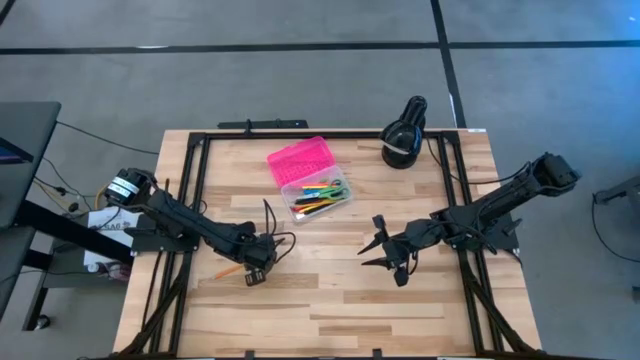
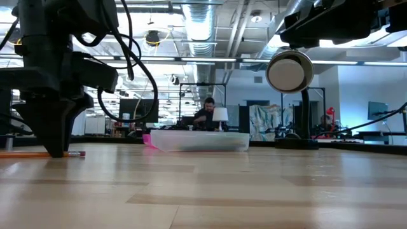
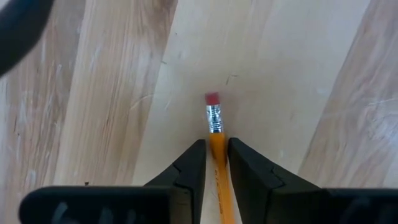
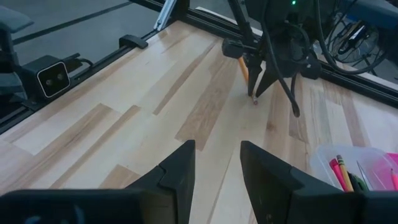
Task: Pick & place school supplies into a supply box
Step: Put the orange pencil into the pink supply box
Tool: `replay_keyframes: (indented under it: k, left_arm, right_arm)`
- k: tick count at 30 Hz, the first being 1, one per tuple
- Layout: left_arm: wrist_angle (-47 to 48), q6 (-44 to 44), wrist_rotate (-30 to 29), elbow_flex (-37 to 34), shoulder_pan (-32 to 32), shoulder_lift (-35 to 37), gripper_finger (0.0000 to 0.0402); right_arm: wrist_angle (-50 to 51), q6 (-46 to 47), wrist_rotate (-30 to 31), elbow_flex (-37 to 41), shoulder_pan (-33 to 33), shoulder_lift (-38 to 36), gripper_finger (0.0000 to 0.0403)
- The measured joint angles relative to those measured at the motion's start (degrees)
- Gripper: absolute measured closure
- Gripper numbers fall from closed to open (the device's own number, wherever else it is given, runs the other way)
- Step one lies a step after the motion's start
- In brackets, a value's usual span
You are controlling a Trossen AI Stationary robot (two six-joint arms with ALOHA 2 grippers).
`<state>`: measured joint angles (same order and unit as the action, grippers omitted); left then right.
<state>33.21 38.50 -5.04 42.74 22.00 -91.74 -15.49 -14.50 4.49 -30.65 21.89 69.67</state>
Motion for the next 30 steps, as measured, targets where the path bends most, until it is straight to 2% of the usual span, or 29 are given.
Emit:
replay_keyframes:
  k: [6,26,30]
  left_arm:
    - [0.0,-2.8,0.0,0.0,0.0,0.0,0.034]
    - [0.6,-2.9,-0.4,0.1,0.0,0.0,0.034]
    - [3.3,-3.0,-0.2,2.4,0.0,-0.4,0.034]
  right_arm:
    - [0.0,0.1,0.0,0.0,0.0,0.0,0.0281]
    - [0.0,0.0,0.0,0.0,0.0,0.0,0.0281]
    - [0.0,0.0,0.0,0.0,0.0,0.0,0.0281]
